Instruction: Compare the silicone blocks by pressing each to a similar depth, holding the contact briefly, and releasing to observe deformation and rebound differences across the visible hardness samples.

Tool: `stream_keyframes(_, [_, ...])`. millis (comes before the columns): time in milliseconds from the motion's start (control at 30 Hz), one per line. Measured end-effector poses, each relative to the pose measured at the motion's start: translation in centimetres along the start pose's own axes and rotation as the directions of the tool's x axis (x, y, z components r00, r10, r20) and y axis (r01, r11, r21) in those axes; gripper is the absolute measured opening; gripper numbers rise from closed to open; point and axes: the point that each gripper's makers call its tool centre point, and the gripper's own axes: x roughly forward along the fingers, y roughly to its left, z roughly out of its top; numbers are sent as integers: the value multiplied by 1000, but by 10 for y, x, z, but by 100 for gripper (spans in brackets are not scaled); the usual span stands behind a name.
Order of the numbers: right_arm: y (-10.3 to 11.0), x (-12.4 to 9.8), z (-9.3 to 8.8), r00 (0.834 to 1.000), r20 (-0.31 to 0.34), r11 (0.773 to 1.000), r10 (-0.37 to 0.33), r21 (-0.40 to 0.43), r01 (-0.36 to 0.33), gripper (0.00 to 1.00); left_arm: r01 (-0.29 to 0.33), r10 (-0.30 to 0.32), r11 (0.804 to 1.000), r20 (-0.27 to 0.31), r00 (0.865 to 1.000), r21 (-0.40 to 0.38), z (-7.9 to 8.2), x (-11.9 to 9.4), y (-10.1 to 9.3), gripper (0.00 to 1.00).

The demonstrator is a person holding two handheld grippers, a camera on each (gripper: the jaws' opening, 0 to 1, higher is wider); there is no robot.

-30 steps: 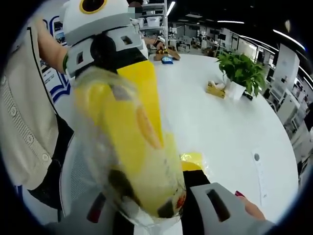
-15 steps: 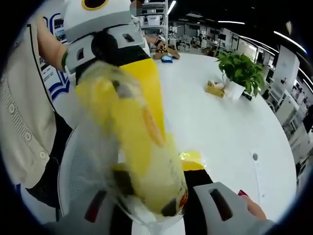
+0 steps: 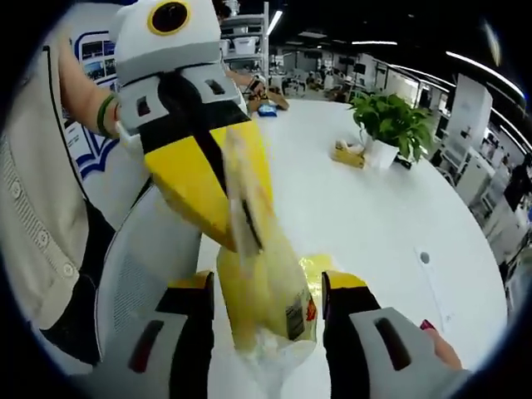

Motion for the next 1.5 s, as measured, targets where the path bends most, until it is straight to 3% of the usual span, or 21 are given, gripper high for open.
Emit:
stream_keyframes(133, [-4,-6,-9,997,51,997,-66,47,63,69,-1,1,999,-1,1000,-38,-6,3,0,0])
stream_keyframes(267, [-7,-17,-24,987,80,986,-141,97,133,71,0,0,994,3,1000,-106,-12,9,2,0])
stream_keyframes(367, [-7,-30,-26,964,161,970,-212,158,187,73,-4,5,990,6,1000,-142,-18,15,4,0])
stream_keyframes(500, [-6,-44,-37,937,195,945,-290,215,247,79,-15,14,981,-4,1000,-195,-28,24,8,0])
stream_keyframes(633, [0,-62,-54,893,233,901,-384,306,307,78,-23,20,963,-15,1000,-269,-43,38,11,0])
stream_keyframes(733, [3,-75,-76,855,247,852,-456,400,339,80,-36,27,954,-35,999,-297,-56,50,12,0])
stream_keyframes(833, [6,-85,-100,834,223,799,-505,486,354,85,-45,27,940,-57,998,-337,-69,66,14,0])
stream_keyframes(933, [11,-93,-122,816,208,752,-539,556,354,84,-51,32,922,-56,998,-384,-77,80,17,0])
stream_keyframes(967, [14,-94,-131,816,196,731,-544,588,346,83,-50,31,899,-52,998,-436,-81,87,17,0])
stream_keyframes(1067, [18,-97,-145,807,188,708,-560,614,349,82,-51,31,875,-49,998,-481,-89,104,20,0])
stream_keyframes(1133, [23,-97,-163,821,139,689,-554,629,359,82,-46,26,856,-45,999,-514,-95,114,20,0])
stream_keyframes(1167, [23,-99,-170,820,129,678,-557,641,360,82,-46,29,828,-39,999,-559,-98,121,21,0])
stream_keyframes(1233, [25,-103,-176,819,125,671,-560,649,360,82,-36,24,790,-27,999,-612,-104,131,22,0])
stream_keyframes(1267, [26,-106,-181,819,117,663,-561,656,360,82,-47,39,759,-27,999,-649,-109,138,25,0])
stream_keyframes(1500, [27,-115,-202,821,87,634,-564,683,363,80,-97,118,668,-24,993,-738,-130,158,45,0])
